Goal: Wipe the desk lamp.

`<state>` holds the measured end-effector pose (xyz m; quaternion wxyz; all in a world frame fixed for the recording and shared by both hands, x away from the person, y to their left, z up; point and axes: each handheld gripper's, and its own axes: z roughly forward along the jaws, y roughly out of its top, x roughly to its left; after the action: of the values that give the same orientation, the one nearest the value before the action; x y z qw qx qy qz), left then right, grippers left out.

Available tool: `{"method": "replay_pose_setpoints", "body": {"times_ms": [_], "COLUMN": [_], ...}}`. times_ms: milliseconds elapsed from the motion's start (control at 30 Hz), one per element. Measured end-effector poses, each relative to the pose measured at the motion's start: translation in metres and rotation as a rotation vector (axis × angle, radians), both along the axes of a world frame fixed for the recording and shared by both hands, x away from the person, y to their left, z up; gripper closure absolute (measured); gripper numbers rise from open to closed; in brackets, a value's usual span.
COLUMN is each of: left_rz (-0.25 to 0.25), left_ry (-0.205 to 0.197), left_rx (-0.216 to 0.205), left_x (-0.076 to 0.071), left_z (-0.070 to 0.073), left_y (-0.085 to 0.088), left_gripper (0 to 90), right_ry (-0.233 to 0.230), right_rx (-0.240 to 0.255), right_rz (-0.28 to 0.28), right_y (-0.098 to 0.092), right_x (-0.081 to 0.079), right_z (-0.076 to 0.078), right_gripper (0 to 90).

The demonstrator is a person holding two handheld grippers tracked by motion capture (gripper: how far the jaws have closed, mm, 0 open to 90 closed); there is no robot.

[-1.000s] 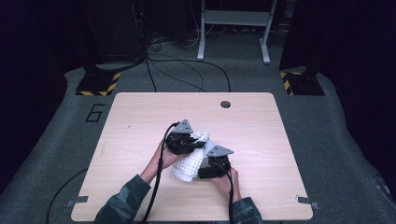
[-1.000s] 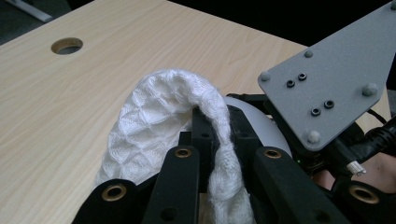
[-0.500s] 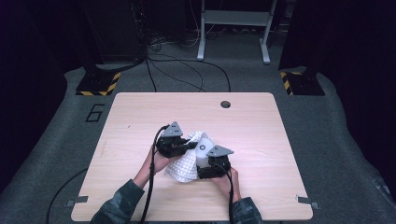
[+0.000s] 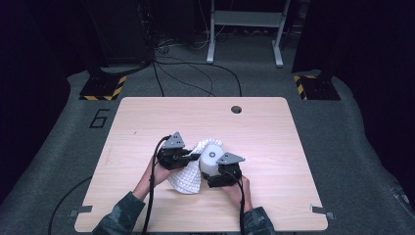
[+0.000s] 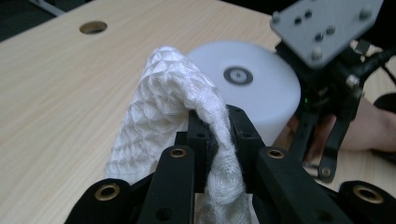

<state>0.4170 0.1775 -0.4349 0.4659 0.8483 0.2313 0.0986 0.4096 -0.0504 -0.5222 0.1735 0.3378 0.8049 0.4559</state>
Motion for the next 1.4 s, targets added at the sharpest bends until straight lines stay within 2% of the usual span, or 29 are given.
{"method": "replay_pose_setpoints", "body": {"times_ms": [133, 233, 433, 567, 633, 700, 1000, 1233, 1400], "left_rz": [-0.044, -0.061, -0.070, -0.085, -0.075, -0.091, -0.093, -0.080, -0.079], "left_ry": [0.016, 0.003, 0.017, 0.039, 0.053, 0.071, 0.132, 0.153, 0.161], "left_rx": [0.002, 0.050, 0.035, 0.027, 0.013, 0.019, 0.024, 0.035, 0.031], "left_x": [-0.002, -0.004, -0.004, -0.003, -0.003, -0.001, 0.004, 0.008, 0.008], "left_z": [-0.009, -0.016, -0.024, -0.029, -0.034, -0.038, -0.058, -0.069, -0.069], "left_y": [0.003, -0.001, 0.000, 0.001, 0.001, 0.001, 0.001, 0.000, 0.000], "left_gripper": [79.7, 78.8, 78.7, 78.6, 78.7, 78.7, 78.9, 79.0, 78.9], "right_ry": [0.000, -0.001, 0.000, 0.000, -0.001, 0.000, 0.001, 0.001, 0.002], "right_rx": [0.000, 0.000, 0.000, -0.001, 0.000, 0.000, 0.000, -0.001, -0.002], "right_rz": [-0.001, -0.001, 0.000, 0.000, 0.000, 0.000, -0.001, -0.001, -0.001], "right_y": [0.000, 0.000, 0.000, 0.000, 0.000, 0.000, 0.000, 0.000, 0.000], "right_x": [0.000, 0.000, 0.000, 0.000, 0.000, 0.000, 0.000, 0.000, 0.000], "right_z": [0.000, 0.000, 0.000, 0.000, 0.000, 0.000, 0.000, 0.000, 0.000], "right_gripper": [6.9, 6.8, 6.8, 6.8, 6.9, 6.8, 6.8, 6.8, 6.8]}}
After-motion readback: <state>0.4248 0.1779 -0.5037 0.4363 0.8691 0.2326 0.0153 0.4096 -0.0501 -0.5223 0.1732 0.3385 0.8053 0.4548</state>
